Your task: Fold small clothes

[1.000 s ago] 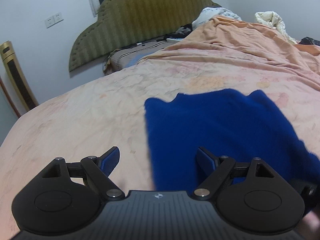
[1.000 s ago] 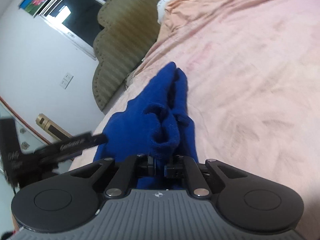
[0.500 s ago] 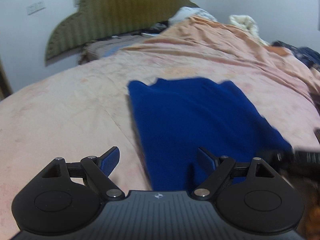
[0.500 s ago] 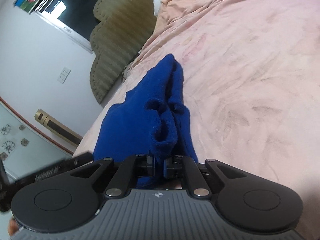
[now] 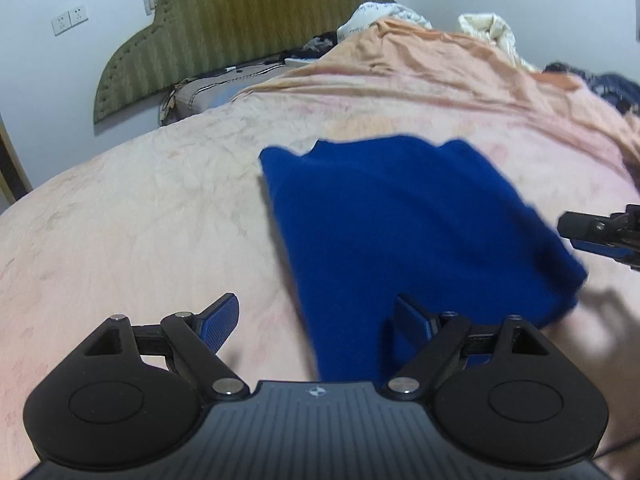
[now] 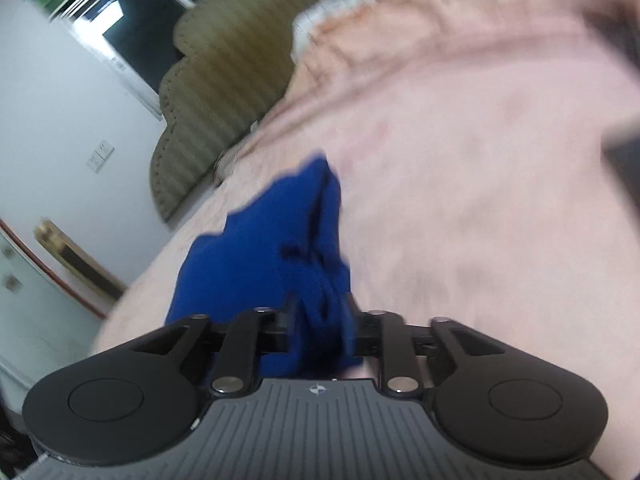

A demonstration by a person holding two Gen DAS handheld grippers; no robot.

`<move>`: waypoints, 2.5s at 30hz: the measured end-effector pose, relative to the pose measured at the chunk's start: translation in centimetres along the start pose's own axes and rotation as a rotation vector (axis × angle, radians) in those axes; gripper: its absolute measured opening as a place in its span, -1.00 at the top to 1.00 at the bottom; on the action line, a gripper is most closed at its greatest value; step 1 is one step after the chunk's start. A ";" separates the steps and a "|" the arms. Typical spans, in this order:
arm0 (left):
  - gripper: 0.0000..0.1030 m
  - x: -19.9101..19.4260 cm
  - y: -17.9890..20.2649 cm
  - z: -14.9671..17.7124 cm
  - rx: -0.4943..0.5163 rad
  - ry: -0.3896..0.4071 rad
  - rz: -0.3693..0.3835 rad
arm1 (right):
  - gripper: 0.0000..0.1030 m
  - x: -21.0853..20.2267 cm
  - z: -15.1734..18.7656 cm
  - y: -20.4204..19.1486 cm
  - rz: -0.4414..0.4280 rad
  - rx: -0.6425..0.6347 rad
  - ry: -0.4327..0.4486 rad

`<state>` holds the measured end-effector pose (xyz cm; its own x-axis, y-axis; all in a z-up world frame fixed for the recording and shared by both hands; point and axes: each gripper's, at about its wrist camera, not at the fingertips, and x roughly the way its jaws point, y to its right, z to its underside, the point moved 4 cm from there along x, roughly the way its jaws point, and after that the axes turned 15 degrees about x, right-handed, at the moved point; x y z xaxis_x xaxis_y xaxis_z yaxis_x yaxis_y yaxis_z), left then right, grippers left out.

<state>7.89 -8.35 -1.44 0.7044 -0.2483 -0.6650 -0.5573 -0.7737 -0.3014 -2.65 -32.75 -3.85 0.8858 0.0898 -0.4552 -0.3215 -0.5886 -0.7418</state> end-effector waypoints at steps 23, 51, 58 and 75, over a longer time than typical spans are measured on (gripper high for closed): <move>-0.75 2.8 -1.4 -1.0 -0.095 -0.110 -0.101 | -0.21 2.5 1.1 -5.6 0.131 -0.419 0.019; -0.75 10.8 -9.6 -1.9 -0.490 -0.059 0.259 | -0.56 10.5 -6.0 -1.1 0.071 -0.127 -0.220; -0.83 11.1 -9.0 -3.0 -0.414 -0.081 0.153 | -0.55 12.7 -6.9 -2.1 0.043 -0.109 -0.244; -0.84 10.9 -8.4 -4.3 -0.322 -0.075 0.088 | -0.54 14.3 -7.4 -2.7 0.024 -0.096 -0.255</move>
<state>22.14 -7.03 -3.23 0.6191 -0.2876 -0.7308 -0.4380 -0.8988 -0.0173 13.35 -35.80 -4.71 0.7618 0.2673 -0.5901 -0.2970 -0.6655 -0.6848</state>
